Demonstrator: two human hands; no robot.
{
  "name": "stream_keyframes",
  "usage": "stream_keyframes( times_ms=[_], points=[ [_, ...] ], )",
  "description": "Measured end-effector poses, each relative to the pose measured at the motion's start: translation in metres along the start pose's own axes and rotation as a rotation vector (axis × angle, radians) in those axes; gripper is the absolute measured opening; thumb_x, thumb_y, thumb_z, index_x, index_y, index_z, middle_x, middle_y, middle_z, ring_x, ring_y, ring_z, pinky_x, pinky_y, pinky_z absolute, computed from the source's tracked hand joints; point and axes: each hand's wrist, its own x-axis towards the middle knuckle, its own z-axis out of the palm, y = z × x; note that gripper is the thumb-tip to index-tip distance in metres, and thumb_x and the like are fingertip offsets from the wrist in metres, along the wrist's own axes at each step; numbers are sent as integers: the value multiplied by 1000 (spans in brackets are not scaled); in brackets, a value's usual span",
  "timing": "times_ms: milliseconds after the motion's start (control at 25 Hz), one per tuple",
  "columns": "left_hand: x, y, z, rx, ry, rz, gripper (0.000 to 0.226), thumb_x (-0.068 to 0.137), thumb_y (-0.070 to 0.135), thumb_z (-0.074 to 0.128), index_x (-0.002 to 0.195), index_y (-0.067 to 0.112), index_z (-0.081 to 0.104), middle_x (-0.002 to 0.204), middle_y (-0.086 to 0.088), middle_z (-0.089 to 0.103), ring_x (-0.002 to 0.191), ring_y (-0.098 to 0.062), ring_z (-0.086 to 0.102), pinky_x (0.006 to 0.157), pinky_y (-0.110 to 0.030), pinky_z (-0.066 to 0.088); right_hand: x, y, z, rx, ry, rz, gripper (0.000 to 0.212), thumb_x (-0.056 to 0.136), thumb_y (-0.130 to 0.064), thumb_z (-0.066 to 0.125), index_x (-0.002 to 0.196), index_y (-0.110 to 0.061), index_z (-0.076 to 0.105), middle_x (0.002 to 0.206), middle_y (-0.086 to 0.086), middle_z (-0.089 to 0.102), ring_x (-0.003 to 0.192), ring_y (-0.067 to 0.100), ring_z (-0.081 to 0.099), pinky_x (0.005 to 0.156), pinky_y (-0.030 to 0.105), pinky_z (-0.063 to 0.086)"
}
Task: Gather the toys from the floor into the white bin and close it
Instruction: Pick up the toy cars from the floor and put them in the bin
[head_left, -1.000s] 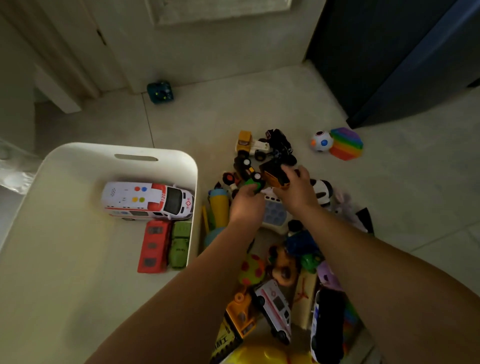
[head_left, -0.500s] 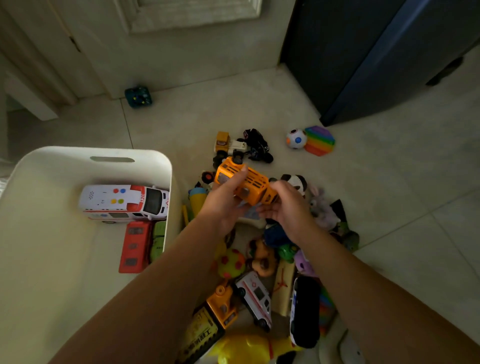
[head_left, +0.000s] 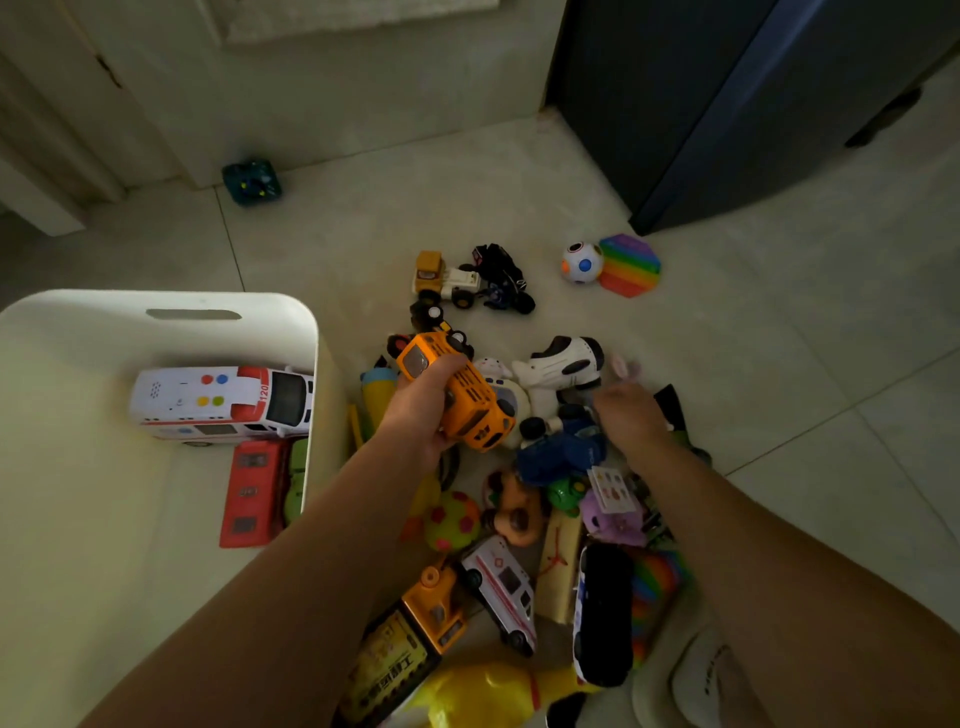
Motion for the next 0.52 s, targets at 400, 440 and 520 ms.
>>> stream_keyframes(
  times_ms=[400, 440, 520],
  points=[
    [-12, -16, 6, 84, -44, -17, 17, 88, 28, 66, 100, 21, 55, 97, -7, 64, 93, -28, 64, 81, -44, 53, -21, 6, -2, 83, -355, -153, 71, 73, -26, 83, 134, -17, 47, 135, 6, 47, 120, 23, 49, 102, 40, 45],
    [-17, -16, 6, 113, -49, 1, 20, 87, 28, 67, 102, 20, 56, 97, -7, 65, 92, -28, 64, 82, -44, 54, -27, 4, -5, 134, -348, -162, 68, 75, -20, 81, 133, -15, 47, 133, 7, 50, 118, 23, 52, 102, 40, 45],
    [-27, -16, 3, 171, -49, 28, 33, 83, 31, 70, 110, 17, 56, 104, -11, 66, 94, -30, 66, 85, -45, 55, -39, -3, -13, 224, -360, -132, 60, 78, -14, 78, 130, -14, 49, 123, 7, 54, 113, 25, 55, 99, 39, 47]
  ],
)
